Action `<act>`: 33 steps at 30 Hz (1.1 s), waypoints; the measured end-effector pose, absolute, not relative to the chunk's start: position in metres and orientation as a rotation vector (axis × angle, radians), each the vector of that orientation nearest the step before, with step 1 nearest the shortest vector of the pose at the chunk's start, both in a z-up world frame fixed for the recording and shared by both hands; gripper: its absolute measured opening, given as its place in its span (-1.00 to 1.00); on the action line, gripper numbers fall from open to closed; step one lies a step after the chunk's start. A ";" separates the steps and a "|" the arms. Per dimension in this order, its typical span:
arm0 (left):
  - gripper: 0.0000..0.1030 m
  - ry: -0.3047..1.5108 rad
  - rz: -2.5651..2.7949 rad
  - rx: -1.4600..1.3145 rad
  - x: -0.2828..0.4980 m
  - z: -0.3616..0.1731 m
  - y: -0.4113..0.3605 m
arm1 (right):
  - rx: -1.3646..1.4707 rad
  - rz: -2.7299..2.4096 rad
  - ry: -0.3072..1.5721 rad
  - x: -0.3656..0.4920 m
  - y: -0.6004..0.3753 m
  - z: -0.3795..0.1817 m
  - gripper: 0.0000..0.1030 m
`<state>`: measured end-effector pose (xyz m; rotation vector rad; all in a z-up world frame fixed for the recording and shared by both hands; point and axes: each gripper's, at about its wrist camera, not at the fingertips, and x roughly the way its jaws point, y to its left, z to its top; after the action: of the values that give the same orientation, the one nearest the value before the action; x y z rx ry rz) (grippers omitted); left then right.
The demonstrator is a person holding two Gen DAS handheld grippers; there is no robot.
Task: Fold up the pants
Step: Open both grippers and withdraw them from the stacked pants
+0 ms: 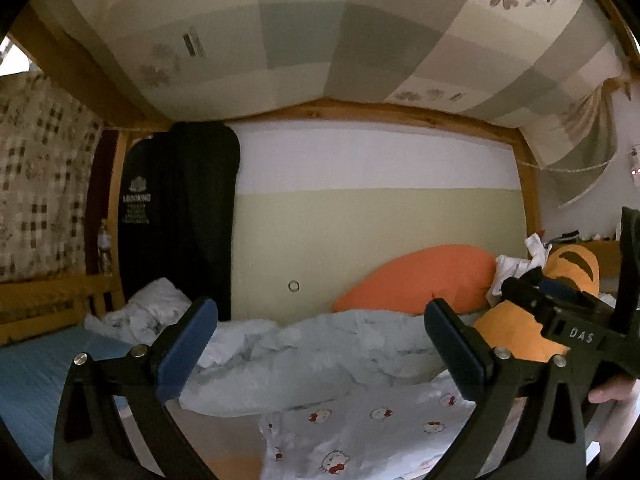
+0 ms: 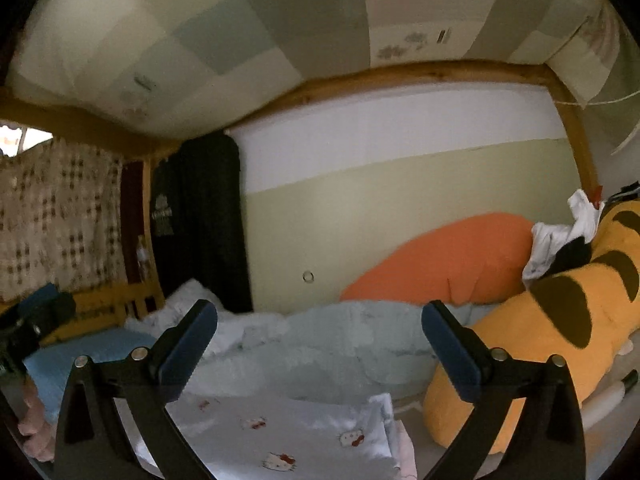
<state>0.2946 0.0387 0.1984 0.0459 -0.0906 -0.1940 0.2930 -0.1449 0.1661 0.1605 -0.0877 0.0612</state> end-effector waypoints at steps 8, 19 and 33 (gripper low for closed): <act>0.99 -0.024 -0.211 -0.009 0.272 0.183 0.034 | 0.103 0.027 -0.117 0.239 -0.130 0.168 0.99; 0.99 0.014 -0.147 0.063 0.239 0.080 0.038 | 0.142 0.067 -0.055 0.218 -0.133 0.086 0.99; 0.99 0.098 -0.090 0.032 0.256 0.029 0.047 | 0.092 -0.010 0.100 0.251 -0.139 0.000 0.99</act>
<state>0.2562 0.0473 0.0291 0.0318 0.0982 -0.0897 0.2513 -0.1390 -0.0003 0.0918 0.0996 -0.0097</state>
